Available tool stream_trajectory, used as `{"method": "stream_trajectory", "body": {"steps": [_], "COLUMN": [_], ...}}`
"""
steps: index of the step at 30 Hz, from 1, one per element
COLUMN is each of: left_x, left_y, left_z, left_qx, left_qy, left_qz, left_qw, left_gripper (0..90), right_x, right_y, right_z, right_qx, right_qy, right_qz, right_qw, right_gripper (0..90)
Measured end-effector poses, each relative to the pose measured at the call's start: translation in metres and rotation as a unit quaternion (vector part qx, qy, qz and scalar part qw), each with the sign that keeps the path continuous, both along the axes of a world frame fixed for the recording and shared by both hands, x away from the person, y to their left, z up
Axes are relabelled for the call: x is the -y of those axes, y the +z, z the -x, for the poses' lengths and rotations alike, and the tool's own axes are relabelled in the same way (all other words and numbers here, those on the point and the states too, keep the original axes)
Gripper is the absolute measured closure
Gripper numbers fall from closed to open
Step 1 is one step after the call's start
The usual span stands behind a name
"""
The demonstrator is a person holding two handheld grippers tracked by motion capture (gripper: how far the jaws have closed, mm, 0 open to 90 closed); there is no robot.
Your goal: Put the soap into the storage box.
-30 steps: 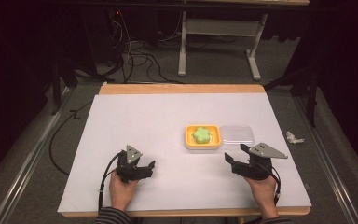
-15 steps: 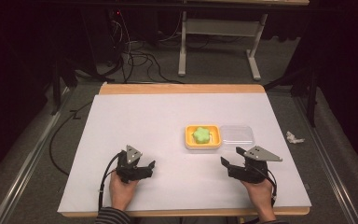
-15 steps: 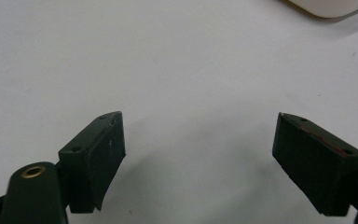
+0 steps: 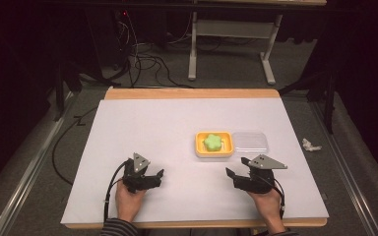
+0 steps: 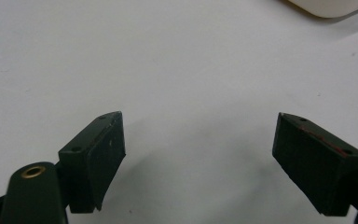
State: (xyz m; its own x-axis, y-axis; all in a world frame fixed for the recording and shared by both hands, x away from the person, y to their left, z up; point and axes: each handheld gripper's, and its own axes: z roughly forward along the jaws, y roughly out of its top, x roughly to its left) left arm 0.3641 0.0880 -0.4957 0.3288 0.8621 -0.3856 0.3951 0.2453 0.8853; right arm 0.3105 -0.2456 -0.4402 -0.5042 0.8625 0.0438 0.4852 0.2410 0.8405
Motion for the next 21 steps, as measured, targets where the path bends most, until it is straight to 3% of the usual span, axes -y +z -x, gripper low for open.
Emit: {"method": "stream_trajectory", "body": {"steps": [12,21], "left_x": [0.000,0.000], "left_y": [0.000,0.000], "left_z": [0.000,0.000], "left_qx": [0.000,0.000], "left_qy": [0.000,0.000], "left_qz": [0.000,-0.002], "left_qw": [1.0000,1.0000], "left_gripper": [17.5,17.5], "right_x": [-0.006,-0.014], "right_y": [-0.002,-0.012], "right_z": [-0.001,-0.006], "right_qx": [-0.007,-0.022], "right_qy": [0.006,0.015], "right_qz": [0.003,0.010], "right_qw": [1.0000,0.9996], "right_gripper": [30.5,30.6]}}
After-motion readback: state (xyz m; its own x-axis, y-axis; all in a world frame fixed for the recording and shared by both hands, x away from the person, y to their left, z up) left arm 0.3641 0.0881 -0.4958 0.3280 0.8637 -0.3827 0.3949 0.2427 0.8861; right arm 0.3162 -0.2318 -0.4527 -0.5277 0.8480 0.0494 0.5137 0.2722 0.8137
